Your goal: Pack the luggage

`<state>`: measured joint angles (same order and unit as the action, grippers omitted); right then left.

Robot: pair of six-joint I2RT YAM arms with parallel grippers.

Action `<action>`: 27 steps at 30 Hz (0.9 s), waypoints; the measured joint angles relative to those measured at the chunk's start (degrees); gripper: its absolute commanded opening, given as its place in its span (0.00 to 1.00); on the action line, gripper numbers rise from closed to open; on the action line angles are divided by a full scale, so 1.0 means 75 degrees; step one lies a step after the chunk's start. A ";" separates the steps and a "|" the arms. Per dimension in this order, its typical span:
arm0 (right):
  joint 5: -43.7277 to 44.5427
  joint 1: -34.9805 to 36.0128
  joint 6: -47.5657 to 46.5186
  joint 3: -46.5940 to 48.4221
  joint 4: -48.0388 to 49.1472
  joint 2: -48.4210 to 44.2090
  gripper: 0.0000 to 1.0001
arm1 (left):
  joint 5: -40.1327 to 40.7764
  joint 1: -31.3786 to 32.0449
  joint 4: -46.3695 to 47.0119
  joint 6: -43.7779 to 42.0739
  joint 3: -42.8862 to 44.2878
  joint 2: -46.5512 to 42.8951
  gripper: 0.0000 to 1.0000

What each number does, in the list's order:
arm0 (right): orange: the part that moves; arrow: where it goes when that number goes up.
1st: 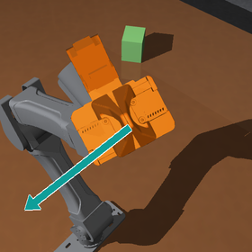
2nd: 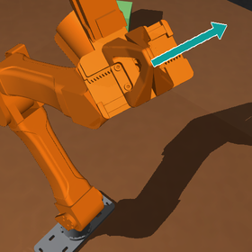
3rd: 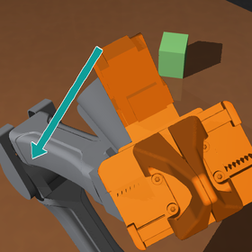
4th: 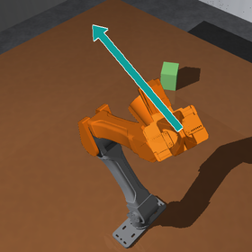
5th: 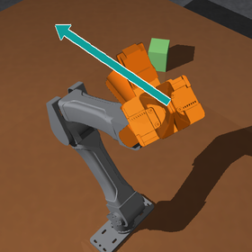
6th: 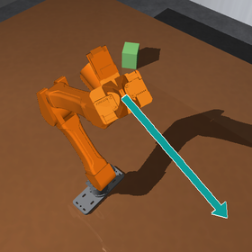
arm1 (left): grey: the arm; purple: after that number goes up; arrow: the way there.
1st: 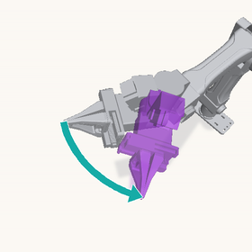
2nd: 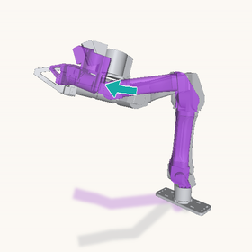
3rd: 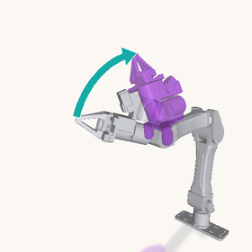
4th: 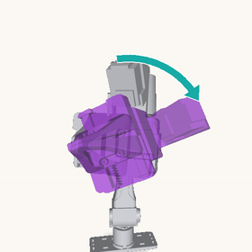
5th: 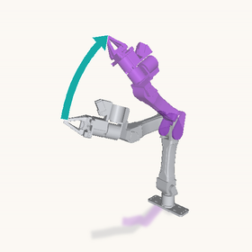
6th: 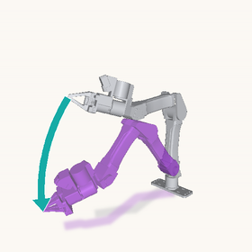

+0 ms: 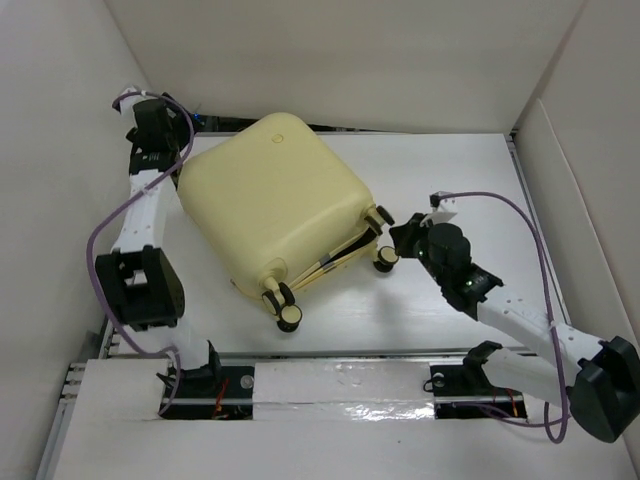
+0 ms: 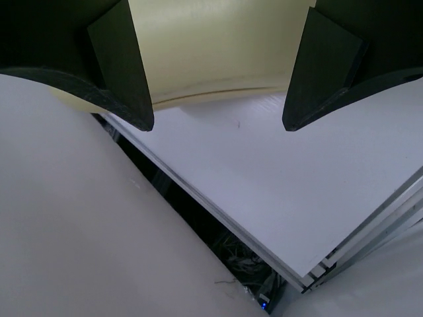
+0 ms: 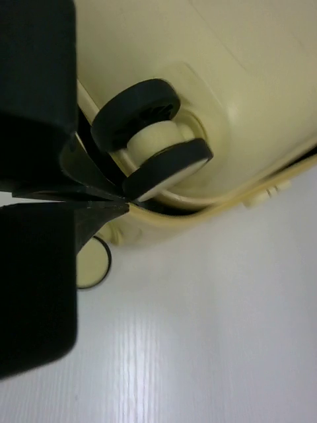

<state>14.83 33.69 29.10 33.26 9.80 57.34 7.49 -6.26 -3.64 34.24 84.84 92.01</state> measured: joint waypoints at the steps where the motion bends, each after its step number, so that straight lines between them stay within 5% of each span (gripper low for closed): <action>1: -0.0131 0.0184 0.0003 -0.0006 -0.0026 0.0023 0.00 | -0.0064 -0.0035 -0.0041 -0.0117 0.0358 0.0431 0.77; 12: -0.0460 0.1824 0.0437 -0.0845 0.0117 0.0694 0.00 | -0.1268 -0.0743 -0.0801 -0.0825 0.2066 0.2815 0.77; 17: -0.0315 0.1868 0.0557 -0.0772 0.0460 0.1501 0.00 | -0.1612 -0.1014 -0.0851 -0.0892 0.2766 0.3453 0.78; 27: -0.0455 0.1513 0.0289 0.0653 0.0204 0.2614 0.00 | -0.2124 -0.0364 -0.0545 -0.1000 0.2253 0.3579 0.73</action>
<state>11.42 45.04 31.27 38.15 11.33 76.95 -8.45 -8.99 -7.73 26.74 101.73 118.85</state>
